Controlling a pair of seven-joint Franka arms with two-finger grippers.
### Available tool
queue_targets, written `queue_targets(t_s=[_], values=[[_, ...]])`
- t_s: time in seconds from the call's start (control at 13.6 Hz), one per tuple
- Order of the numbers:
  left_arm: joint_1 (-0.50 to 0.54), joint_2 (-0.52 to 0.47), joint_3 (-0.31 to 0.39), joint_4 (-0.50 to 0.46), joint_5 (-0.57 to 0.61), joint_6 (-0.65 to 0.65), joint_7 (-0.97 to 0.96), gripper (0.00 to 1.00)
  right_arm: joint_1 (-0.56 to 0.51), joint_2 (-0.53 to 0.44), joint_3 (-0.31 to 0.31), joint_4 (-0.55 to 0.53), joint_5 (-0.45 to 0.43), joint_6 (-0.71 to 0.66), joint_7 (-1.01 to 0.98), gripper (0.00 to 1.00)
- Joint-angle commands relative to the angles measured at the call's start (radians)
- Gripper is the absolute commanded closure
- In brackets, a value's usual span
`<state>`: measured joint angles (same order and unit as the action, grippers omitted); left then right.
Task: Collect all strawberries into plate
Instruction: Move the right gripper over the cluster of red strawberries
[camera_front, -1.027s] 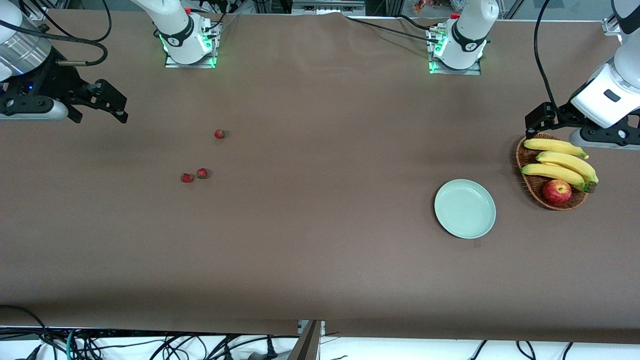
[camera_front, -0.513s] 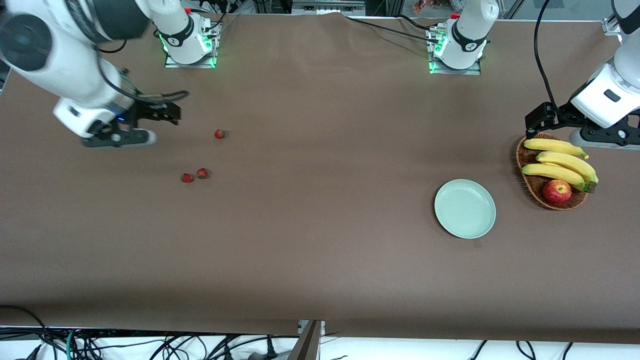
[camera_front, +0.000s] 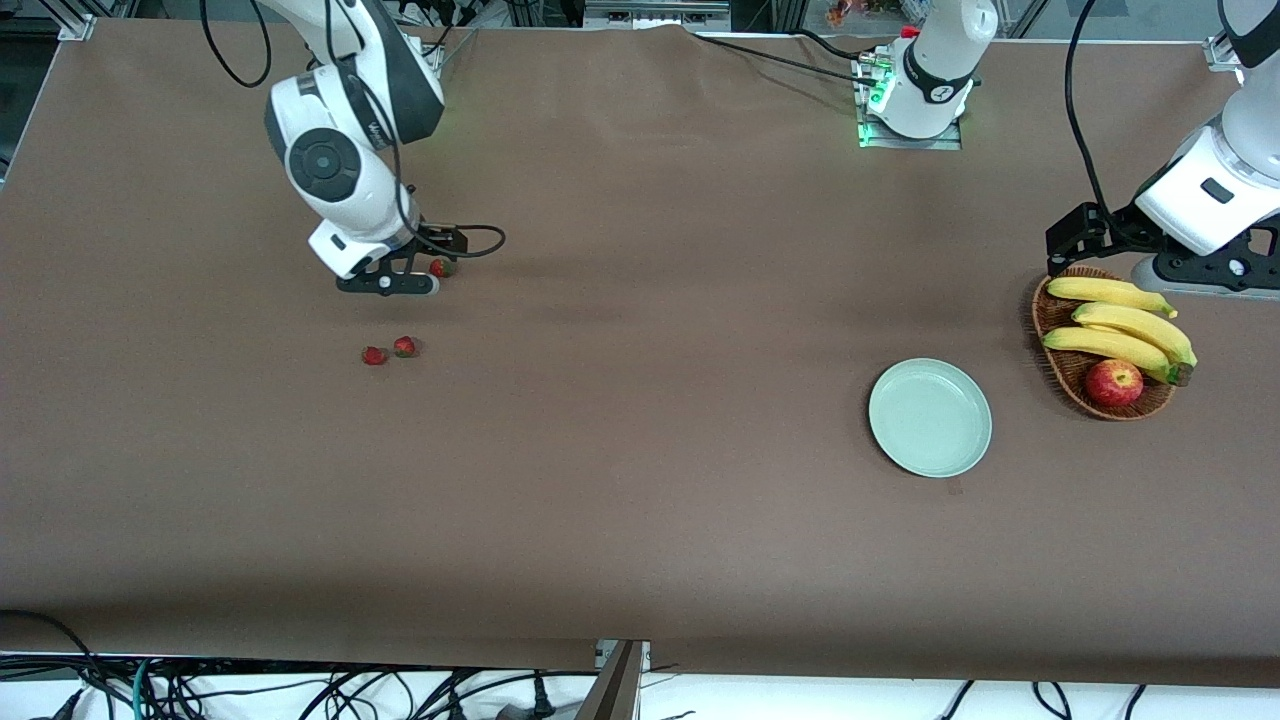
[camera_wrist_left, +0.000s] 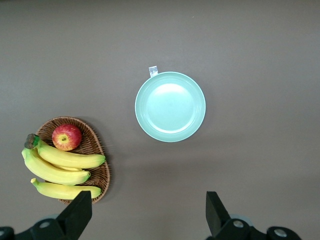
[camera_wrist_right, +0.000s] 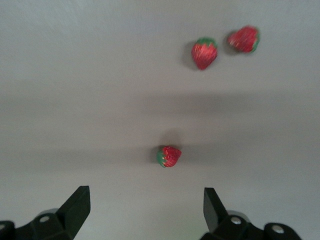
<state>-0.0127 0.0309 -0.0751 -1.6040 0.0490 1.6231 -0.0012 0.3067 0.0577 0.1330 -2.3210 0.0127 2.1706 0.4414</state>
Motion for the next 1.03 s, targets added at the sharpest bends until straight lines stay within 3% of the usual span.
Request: queue_targets(t_s=[0.0,0.29,0.51,0.81,0.95], values=[[-0.009,-0.011,-0.009,0.001,-0.018,-0.015,-0.003,0.00,-0.006,0.008,0.008,-0.135,0.029,0.182,0.008,0.00],[-0.007,-0.009,-0.009,0.016,-0.017,-0.032,-0.002,0.00,-0.008,0.102,0.007,-0.222,0.029,0.400,0.000,0.02],[-0.007,-0.008,-0.009,0.022,-0.017,-0.031,-0.002,0.00,-0.008,0.145,0.007,-0.222,0.029,0.449,-0.003,0.10],[-0.006,-0.008,-0.008,0.024,-0.015,-0.031,-0.002,0.00,-0.008,0.151,0.005,-0.225,0.027,0.453,-0.010,0.30],[-0.001,-0.008,-0.008,0.024,-0.014,-0.029,-0.002,0.00,-0.009,0.154,0.004,-0.233,0.027,0.454,-0.018,0.31]])
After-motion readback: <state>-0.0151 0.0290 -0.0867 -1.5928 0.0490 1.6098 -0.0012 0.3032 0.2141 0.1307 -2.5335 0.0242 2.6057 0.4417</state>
